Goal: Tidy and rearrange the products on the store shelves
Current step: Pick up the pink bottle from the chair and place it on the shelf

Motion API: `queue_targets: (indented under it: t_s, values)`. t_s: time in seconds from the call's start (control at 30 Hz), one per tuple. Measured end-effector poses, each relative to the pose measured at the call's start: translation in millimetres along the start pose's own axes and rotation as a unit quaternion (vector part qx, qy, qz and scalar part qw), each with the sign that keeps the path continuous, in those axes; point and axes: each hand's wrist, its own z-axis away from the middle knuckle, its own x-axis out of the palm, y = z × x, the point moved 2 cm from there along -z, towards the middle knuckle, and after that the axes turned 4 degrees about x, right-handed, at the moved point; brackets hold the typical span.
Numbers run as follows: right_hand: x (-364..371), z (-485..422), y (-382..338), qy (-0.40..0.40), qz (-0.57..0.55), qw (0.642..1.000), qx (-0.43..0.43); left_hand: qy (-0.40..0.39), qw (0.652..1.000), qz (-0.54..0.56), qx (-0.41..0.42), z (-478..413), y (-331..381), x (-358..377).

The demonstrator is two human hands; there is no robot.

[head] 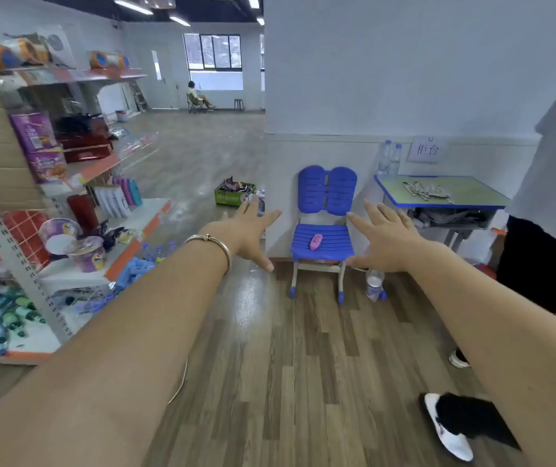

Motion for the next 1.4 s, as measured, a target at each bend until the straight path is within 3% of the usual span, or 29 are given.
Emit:
queue_targets:
  t_s: [0.13, 0.27, 0.47, 0.77, 1.0, 1.4]
  values:
    - [4, -46, 44, -0.040, 0.006, 0.999, -0.009, 0.011, 0.999, -0.040, 0.004, -65, 13, -10]
    - [7, -93, 76, -0.056, -0.023, 0.998, -0.009, 0.050, 0.998, 0.021, 0.013, -127, 17, -10]
    - [35, -164, 91, -0.074, -0.026, 0.997, -0.027, 0.040, 0.998, 0.046, 0.000, -203, 7, 1]
    - [92, -310, 104, -0.100, 0.026, 0.995, -0.017, -0.013, 0.998, 0.057, -0.005, -335, -61, 12]
    - [84, -446, 106, -0.108, -0.012, 0.994, -0.001, -0.040, 0.998, 0.043, 0.007, -467, -126, -7]
    - [121, -598, 139, -0.130, -0.031, 0.991, 0.014, -0.060, 0.995, 0.056, 0.050, -633, -153, -8]
